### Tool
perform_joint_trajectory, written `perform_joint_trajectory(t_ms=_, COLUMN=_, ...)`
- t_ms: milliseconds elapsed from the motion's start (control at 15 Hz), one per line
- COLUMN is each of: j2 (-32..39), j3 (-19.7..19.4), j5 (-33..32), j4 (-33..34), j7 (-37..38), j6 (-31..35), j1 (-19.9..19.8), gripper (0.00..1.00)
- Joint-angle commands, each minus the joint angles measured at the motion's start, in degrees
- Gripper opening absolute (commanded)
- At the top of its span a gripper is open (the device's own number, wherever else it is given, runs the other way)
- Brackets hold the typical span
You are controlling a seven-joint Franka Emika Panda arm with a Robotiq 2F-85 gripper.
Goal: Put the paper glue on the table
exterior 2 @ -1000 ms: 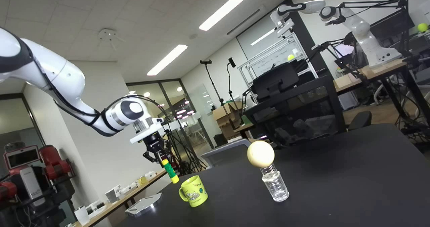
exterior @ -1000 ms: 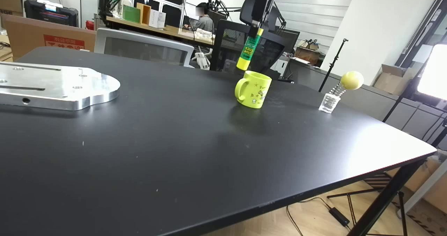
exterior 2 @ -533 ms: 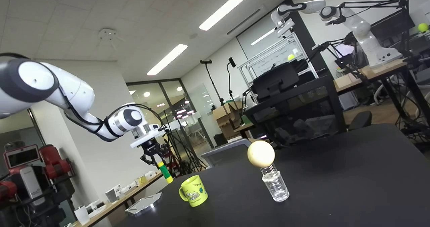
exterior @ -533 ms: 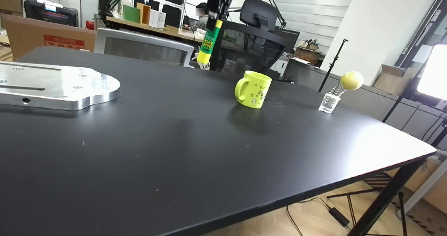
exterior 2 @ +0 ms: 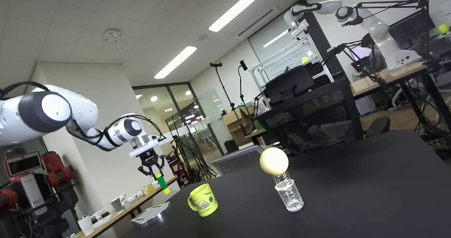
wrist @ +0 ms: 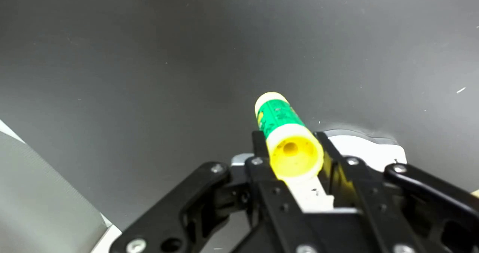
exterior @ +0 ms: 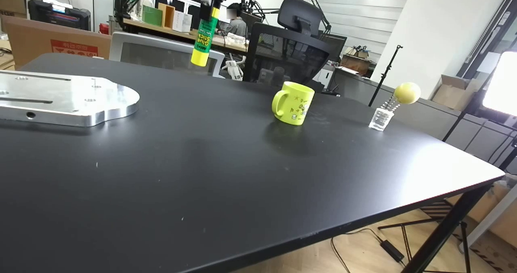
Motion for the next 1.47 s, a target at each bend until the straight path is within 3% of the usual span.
perform_joint_trajectory(t_ms=0, j2=0.4, j3=0.0, j5=0.0, j4=0.5, j7=-0.1, j6=-0.1, j1=0.0, gripper=0.34)
perform_joint_trajectory(t_ms=400, j2=0.7, j3=0.0, j5=0.0, j4=1.2, j7=-0.5, j6=-0.6, j1=-0.3, gripper=0.34)
perform_joint_trajectory(t_ms=467, j2=1.2, j3=0.0, j5=0.0, j4=1.8, j7=-0.8, j6=-0.5, j1=-0.3, gripper=0.09)
perform_joint_trajectory(t_ms=933, j2=7.1, j3=0.0, j5=-1.1, j4=10.3, j7=-2.2, j6=-0.7, j1=1.8, gripper=0.09)
perform_joint_trajectory(t_ms=1400, j2=14.1, j3=-0.3, j5=-1.5, j4=21.8, j7=-7.2, j6=-2.6, j1=6.6, gripper=0.09)
